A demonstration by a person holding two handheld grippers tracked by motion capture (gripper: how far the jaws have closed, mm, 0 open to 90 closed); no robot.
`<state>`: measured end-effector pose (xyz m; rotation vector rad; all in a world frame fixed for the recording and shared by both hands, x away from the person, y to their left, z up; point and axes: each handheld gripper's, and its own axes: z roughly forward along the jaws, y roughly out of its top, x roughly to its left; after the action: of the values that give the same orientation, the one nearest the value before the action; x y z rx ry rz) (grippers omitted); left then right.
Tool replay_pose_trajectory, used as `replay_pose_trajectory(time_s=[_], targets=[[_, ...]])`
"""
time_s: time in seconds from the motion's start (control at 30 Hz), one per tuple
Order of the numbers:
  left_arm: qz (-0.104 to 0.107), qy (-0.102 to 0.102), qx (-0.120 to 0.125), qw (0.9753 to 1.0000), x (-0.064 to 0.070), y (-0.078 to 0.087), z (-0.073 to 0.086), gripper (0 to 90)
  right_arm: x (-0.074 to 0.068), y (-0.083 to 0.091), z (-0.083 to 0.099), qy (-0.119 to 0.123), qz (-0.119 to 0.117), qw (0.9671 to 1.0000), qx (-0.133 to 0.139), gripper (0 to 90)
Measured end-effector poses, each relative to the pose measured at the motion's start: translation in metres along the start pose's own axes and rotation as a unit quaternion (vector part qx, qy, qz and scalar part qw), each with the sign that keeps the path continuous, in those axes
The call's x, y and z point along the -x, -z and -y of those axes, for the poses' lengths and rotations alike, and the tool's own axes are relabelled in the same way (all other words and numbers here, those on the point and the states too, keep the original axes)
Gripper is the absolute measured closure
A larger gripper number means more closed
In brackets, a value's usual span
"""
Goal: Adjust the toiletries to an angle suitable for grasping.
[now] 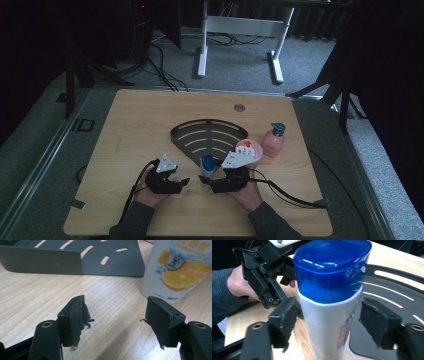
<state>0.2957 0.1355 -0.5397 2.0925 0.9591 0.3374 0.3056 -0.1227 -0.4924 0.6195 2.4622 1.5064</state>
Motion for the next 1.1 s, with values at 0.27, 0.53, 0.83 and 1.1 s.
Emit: replay_pose_trajectory(time_s=[0.27, 0.53, 0.83, 1.1], targets=[[-0.004, 0.000, -0.002, 1.0000, -0.001, -0.001, 0.001, 32.4, 0.001, -0.008, 0.004, 0.007, 0.009, 0.9999, -0.004, 43.8], [-0.009, 0.005, 0.001, 0.9999, -0.005, 0.001, 0.001, 32.4, 0.000, -0.005, 0.004, 0.027, 0.019, 0.9994, -0.006, 48.7], [-0.015, 0.010, 0.002, 0.9998, -0.010, 0.002, 0.002, 32.5, -0.001, -0.003, 0.004, 0.045, 0.013, 0.9989, -0.009, 50.7], [-0.013, 0.008, -0.002, 0.9999, -0.010, 0.002, 0.002, 33.5, -0.004, 0.004, 0.008, 0.049, 0.008, 0.9988, -0.003, 52.0]])
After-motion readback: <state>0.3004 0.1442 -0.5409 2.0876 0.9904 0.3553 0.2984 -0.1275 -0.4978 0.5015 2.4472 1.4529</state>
